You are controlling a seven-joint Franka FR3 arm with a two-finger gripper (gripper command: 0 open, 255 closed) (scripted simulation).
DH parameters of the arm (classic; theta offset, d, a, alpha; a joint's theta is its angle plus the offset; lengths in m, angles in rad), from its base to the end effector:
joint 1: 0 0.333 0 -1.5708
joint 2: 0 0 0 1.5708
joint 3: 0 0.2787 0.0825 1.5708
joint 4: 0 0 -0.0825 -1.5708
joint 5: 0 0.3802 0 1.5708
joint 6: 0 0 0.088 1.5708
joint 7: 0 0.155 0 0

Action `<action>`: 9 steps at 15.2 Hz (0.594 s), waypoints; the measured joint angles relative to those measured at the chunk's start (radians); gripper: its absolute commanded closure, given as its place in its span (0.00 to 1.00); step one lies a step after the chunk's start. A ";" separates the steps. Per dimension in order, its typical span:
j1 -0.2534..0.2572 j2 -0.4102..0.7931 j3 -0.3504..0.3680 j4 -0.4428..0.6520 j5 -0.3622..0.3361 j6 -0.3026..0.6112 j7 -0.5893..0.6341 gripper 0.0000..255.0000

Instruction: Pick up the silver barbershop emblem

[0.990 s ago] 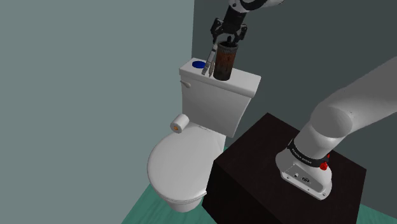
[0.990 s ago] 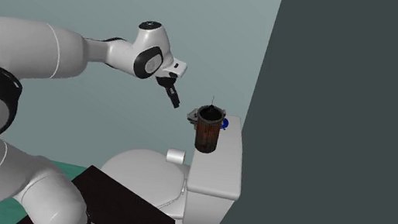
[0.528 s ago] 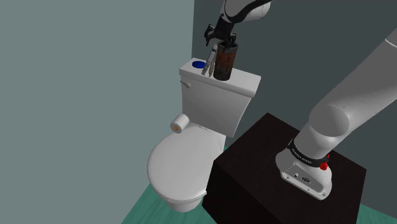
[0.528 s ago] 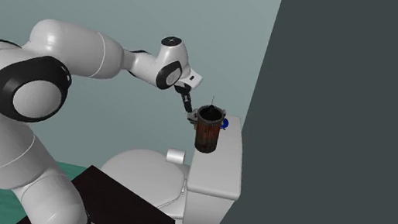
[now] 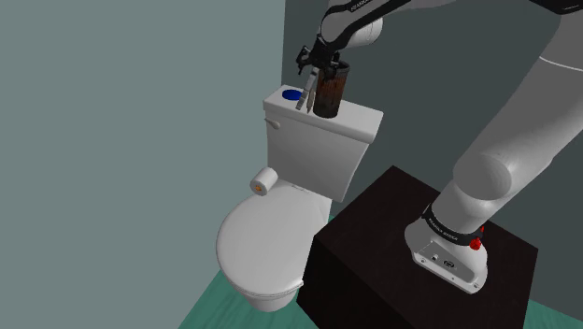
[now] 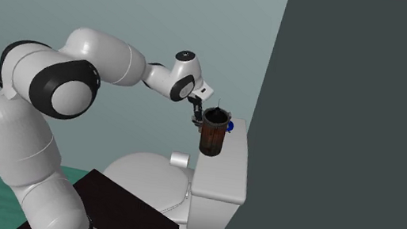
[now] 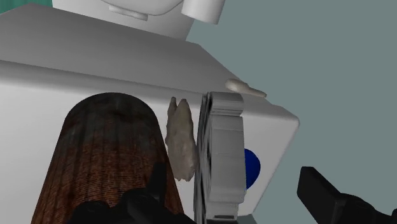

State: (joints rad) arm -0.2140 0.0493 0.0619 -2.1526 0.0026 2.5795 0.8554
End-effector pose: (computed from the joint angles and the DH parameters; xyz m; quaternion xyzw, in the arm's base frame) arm 0.5839 -0.0895 0.3380 -0.8596 0.4752 -0.1754 0.0669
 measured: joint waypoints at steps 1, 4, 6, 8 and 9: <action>0.000 0.011 0.000 -0.001 -0.001 0.012 0.001 0.00; 0.000 0.026 -0.001 -0.016 -0.002 0.042 0.002 1.00; 0.000 0.028 -0.001 -0.018 -0.002 0.046 0.001 1.00; 0.000 0.029 -0.001 -0.018 -0.002 0.048 0.001 1.00; 0.000 0.029 -0.001 -0.019 -0.002 0.048 0.001 1.00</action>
State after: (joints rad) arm -0.2142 0.0782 0.0614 -2.1712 0.0003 2.6277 0.8567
